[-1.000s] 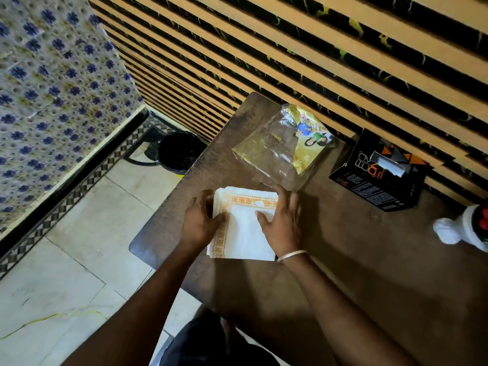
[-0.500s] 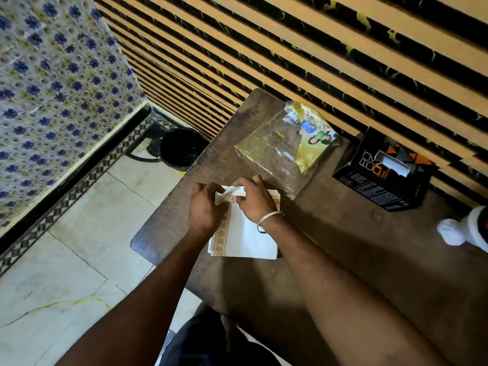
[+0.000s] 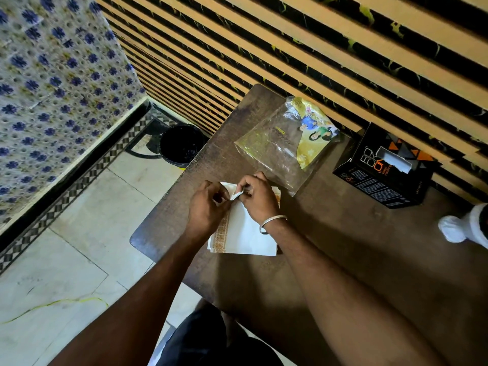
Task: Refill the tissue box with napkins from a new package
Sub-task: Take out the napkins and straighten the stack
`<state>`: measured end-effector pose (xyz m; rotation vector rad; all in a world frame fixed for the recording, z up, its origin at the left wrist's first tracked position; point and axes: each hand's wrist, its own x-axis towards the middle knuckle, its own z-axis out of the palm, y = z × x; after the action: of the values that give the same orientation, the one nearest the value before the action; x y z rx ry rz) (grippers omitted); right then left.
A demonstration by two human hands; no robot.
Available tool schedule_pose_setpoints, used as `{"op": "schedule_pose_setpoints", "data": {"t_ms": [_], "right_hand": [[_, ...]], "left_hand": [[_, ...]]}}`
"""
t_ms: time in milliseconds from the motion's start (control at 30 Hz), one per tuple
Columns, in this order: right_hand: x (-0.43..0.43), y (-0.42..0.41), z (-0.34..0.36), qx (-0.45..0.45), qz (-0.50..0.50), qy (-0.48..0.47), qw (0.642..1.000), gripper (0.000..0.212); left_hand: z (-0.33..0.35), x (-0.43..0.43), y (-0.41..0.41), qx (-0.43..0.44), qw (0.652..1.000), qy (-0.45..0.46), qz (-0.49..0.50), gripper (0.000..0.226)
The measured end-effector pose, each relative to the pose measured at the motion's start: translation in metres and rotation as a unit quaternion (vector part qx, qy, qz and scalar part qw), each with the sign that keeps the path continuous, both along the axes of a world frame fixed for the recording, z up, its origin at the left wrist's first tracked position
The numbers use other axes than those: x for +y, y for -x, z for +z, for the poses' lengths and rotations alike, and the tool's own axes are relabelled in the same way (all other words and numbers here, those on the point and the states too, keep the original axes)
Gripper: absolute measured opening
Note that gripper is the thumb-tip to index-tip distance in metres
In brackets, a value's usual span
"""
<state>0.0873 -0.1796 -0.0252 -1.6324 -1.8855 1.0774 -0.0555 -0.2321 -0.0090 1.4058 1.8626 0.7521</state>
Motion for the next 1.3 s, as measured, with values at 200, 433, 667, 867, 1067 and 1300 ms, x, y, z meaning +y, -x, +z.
{"op": "schedule_pose_setpoints", "data": {"t_ms": [200,433,667,867,1067,1300], "right_hand": [[-0.001,0.0,0.0,0.062,-0.027,0.027,0.997,0.041],[-0.003,-0.003,-0.004,0.116,-0.07,0.06,0.989,0.034],[-0.003,-0.004,-0.01,0.107,-0.061,0.098,0.987,0.021],[0.001,0.004,-0.01,0.107,-0.068,0.118,0.985,0.02],[0.002,0.01,-0.013,0.069,-0.058,0.107,0.99,0.016],[0.0,0.005,-0.006,0.089,-0.063,0.126,0.986,0.014]], "left_hand": [[-0.003,-0.004,0.002,0.005,1.0,-0.01,0.014,0.017],[-0.002,-0.001,0.001,0.038,0.999,-0.006,-0.022,0.019],[-0.005,-0.001,0.0,0.041,0.998,0.039,-0.003,0.019],[-0.004,0.001,-0.005,0.001,0.997,0.046,0.06,0.008],[-0.009,0.003,-0.001,0.001,0.996,0.065,0.055,0.013],[-0.008,0.004,0.0,-0.015,0.993,0.078,0.081,0.016]]}}
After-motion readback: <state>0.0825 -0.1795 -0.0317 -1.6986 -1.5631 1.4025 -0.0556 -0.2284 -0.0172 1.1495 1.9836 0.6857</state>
